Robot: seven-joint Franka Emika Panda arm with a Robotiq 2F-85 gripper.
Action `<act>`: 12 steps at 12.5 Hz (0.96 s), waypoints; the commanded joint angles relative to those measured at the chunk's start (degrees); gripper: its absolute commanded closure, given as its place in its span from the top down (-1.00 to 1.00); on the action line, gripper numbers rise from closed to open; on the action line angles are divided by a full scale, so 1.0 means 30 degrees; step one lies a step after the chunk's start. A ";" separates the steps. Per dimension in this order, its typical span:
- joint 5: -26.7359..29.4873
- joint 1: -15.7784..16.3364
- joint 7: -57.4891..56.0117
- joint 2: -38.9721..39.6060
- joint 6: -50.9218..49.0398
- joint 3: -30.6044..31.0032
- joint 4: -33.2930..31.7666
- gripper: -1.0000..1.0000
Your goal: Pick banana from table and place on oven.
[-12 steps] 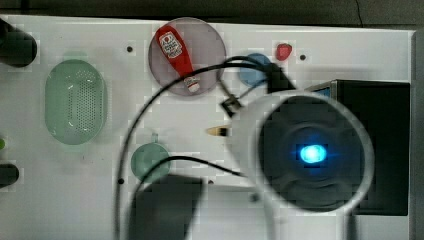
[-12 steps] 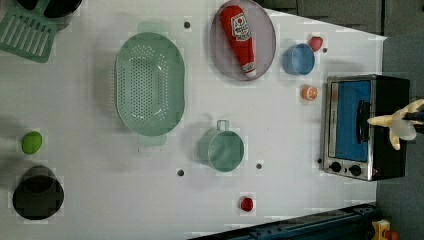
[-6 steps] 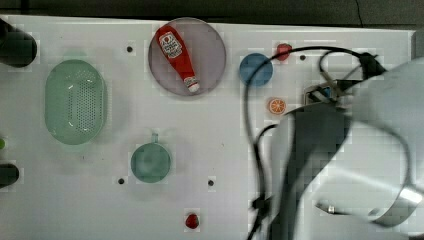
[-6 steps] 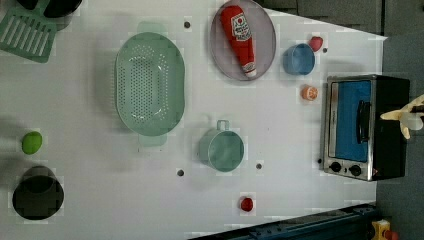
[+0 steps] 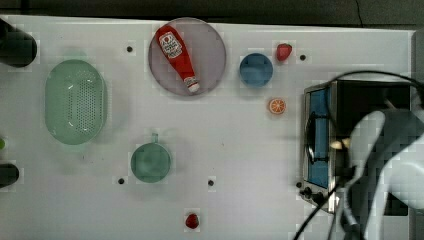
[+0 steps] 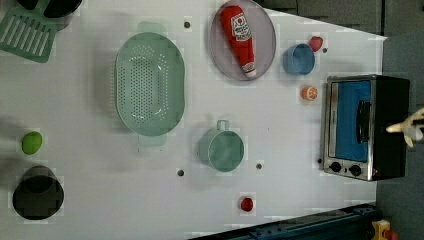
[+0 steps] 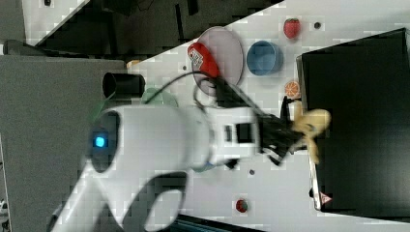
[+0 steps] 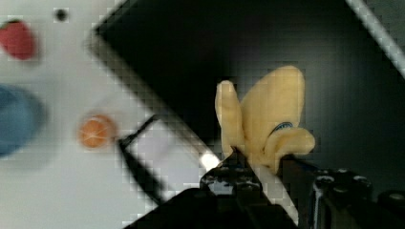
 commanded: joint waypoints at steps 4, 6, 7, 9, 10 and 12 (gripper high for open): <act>0.0802 -0.0241 -0.3896 0.0631 0.1644 -0.1232 0.0056 0.21; 0.0942 -0.0232 -0.3895 0.0649 0.1641 -0.1110 -0.0117 0.66; 0.0941 -0.0231 -0.3887 0.0640 0.1629 -0.1113 -0.0122 0.89; 0.0936 -0.0098 -0.3889 0.0367 0.1593 -0.1013 0.0089 1.00; 0.0908 0.0087 -0.3851 0.0004 0.1243 -0.0859 0.0302 1.00; 0.0907 0.0784 -0.2504 -0.1016 -0.0180 -0.0226 0.0700 1.00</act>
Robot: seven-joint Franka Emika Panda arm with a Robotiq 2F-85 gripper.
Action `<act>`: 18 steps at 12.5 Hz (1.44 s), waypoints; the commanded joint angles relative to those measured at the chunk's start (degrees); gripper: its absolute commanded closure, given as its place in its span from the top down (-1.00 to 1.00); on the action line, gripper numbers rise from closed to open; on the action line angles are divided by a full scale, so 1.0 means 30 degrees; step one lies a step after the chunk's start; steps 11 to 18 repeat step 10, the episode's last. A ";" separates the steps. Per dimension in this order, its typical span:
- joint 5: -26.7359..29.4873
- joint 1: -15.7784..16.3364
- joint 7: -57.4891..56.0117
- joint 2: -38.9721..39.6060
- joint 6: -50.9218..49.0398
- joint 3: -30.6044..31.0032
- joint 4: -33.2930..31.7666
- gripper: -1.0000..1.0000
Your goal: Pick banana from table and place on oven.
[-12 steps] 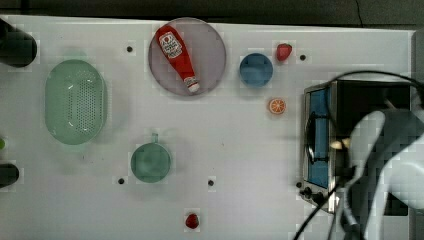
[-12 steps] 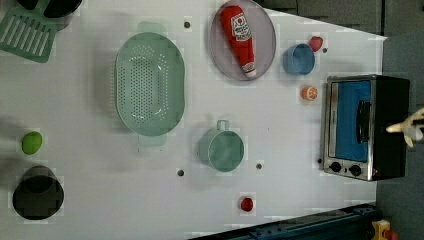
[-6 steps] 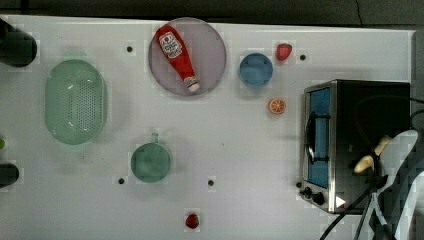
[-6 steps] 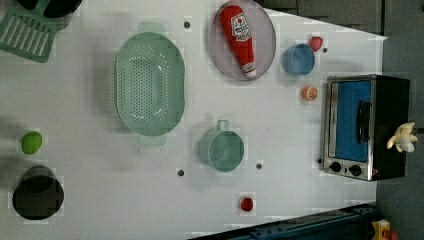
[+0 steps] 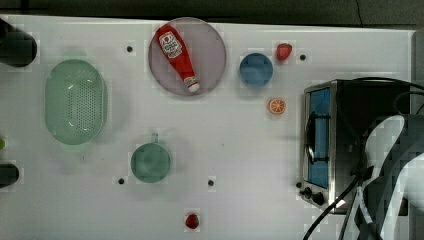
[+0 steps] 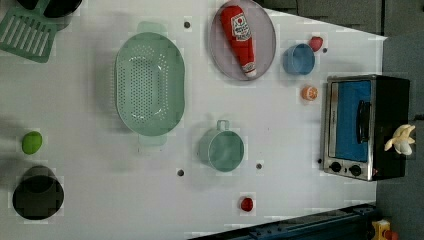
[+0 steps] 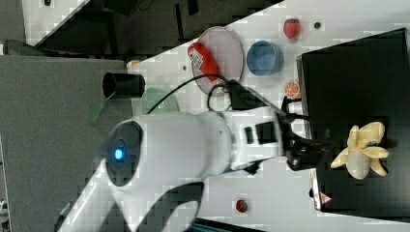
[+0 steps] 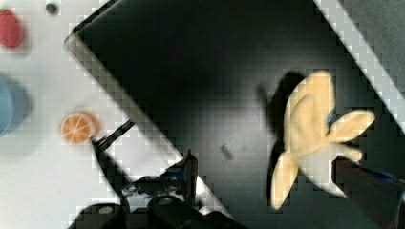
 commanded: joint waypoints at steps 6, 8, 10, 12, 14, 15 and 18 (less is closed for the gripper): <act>-0.0685 0.2778 0.8350 -0.5274 -0.5080 0.5082 0.0892 1.00; -0.1161 0.2830 1.2065 -0.6369 -0.7310 0.7020 0.0890 1.00; -0.1303 0.2826 1.4525 -0.7208 -0.8734 0.8588 0.0876 1.00; -0.1303 0.2826 1.4525 -0.7208 -0.8734 0.8588 0.0876 1.00; -0.1303 0.2826 1.4525 -0.7208 -0.8734 0.8588 0.0876 1.00; -0.1303 0.2826 1.4525 -0.7208 -0.8734 0.8588 0.0876 1.00; -0.1303 0.2826 1.4525 -0.7208 -0.8734 0.8588 0.0876 1.00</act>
